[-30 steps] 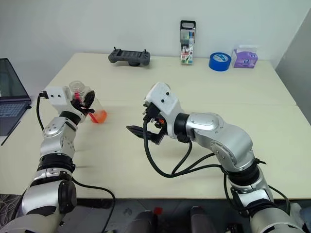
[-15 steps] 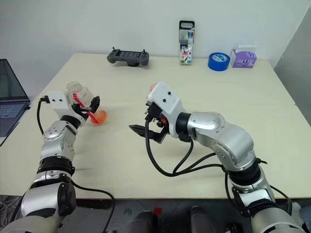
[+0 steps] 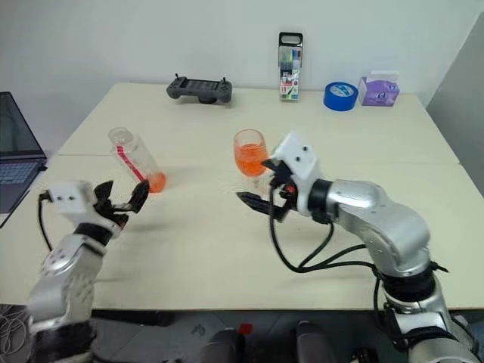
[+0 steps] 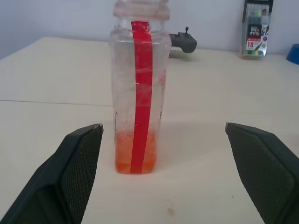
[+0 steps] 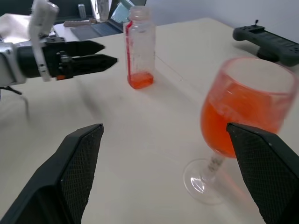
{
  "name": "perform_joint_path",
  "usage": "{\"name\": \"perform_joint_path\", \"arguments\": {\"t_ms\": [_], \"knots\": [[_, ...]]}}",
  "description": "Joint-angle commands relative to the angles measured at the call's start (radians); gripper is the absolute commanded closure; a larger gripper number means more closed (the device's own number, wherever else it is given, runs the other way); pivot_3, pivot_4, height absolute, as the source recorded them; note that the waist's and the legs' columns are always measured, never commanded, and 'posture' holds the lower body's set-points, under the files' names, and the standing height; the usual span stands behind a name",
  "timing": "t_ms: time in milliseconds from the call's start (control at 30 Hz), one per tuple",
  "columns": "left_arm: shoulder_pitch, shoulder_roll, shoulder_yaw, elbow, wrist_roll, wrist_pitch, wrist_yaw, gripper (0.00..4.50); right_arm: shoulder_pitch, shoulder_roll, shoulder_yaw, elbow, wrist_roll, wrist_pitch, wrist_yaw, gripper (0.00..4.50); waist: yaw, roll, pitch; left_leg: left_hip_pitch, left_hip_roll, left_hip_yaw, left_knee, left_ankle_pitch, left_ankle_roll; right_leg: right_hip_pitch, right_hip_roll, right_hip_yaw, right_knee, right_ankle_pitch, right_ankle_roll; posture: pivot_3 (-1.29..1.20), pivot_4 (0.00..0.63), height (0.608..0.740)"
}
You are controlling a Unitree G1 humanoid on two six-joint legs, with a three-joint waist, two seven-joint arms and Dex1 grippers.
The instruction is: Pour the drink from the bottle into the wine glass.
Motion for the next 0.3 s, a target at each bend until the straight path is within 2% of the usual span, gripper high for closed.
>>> {"name": "perform_joint_path", "arguments": {"t_ms": [33, 167, 300], "knots": [[0.069, 0.091, 0.013, -0.193, -0.095, 0.093, -0.095, 0.03, 0.059, -0.035, -0.123, -0.048, 0.069, 0.006, 0.012, 0.0, 0.002, 0.0, 0.0, 0.0, 0.0, 0.0, 0.0, 0.0, 0.0, 0.0, 0.0, 0.0, 0.0, 0.0, 0.0, 0.0, 0.15, 0.74], [-0.008, 0.18, -0.052, -0.246, -0.141, 0.158, -0.16, 0.03, 0.133, -0.037, -0.198, -0.013, 0.063, -0.019, -0.038, 0.0, 0.01, 0.001, 0.0, 0.002, -0.001, 0.0, 0.001, 0.0, 0.0, 0.005, 0.002, -0.003, -0.003, 0.0, 0.0, 0.0, 0.15, 0.74], [-0.102, 0.18, -0.104, -0.237, -0.141, 0.183, -0.153, 0.03, 0.161, -0.011, -0.195, 0.011, 0.038, -0.064, -0.076, 0.0, 0.007, 0.001, 0.0, 0.012, -0.001, 0.004, -0.004, 0.0, 0.0, 0.013, 0.007, -0.001, -0.007, -0.001, -0.001, 0.0, 0.15, 0.74]]}}
